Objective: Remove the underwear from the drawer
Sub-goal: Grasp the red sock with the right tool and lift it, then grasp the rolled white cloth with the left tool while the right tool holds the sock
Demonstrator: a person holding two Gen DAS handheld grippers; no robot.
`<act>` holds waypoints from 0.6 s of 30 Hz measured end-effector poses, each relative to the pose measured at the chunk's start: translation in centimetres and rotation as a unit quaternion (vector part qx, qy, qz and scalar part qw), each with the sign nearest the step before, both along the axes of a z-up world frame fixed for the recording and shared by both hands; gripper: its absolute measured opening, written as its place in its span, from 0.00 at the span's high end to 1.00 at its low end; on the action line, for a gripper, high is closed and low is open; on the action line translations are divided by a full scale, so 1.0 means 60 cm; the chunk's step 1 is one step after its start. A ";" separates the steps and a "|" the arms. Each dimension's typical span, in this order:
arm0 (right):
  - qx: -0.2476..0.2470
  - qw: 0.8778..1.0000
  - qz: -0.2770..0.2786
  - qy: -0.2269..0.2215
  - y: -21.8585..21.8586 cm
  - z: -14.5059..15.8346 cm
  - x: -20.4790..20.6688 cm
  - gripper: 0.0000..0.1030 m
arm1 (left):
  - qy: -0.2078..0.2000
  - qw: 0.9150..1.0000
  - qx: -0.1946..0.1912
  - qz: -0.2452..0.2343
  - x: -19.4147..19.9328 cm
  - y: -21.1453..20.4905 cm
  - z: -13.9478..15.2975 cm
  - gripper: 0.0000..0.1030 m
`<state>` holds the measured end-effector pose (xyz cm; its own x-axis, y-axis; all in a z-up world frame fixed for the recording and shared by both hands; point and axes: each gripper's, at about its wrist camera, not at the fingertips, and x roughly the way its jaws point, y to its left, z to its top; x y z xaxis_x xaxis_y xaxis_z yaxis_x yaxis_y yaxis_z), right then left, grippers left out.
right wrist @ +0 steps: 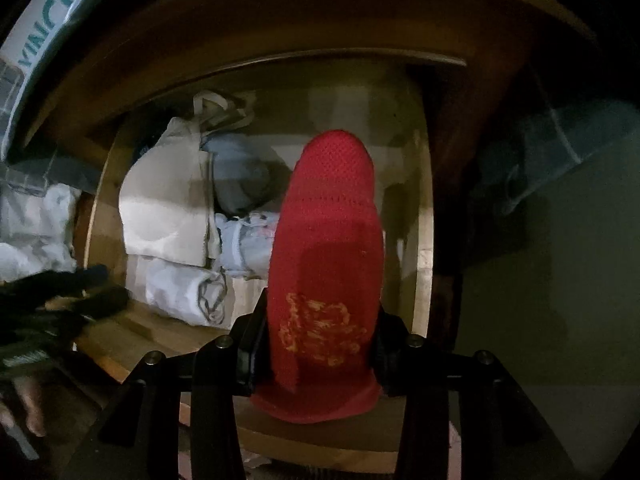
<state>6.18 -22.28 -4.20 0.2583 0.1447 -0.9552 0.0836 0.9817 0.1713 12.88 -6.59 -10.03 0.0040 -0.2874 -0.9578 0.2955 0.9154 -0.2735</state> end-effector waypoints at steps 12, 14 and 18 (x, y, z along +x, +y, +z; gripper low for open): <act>0.008 1.000 0.012 0.006 0.009 -0.011 0.004 0.62 | 0.070 0.997 0.041 -0.002 0.031 -0.037 -0.069 0.27; 0.007 1.000 0.011 0.006 0.010 -0.013 0.005 0.62 | 0.079 0.996 0.042 0.003 0.037 -0.040 -0.074 0.24; 0.007 1.000 0.013 0.007 0.011 -0.014 0.006 0.62 | 0.092 0.994 0.057 0.008 0.048 -0.048 -0.085 0.22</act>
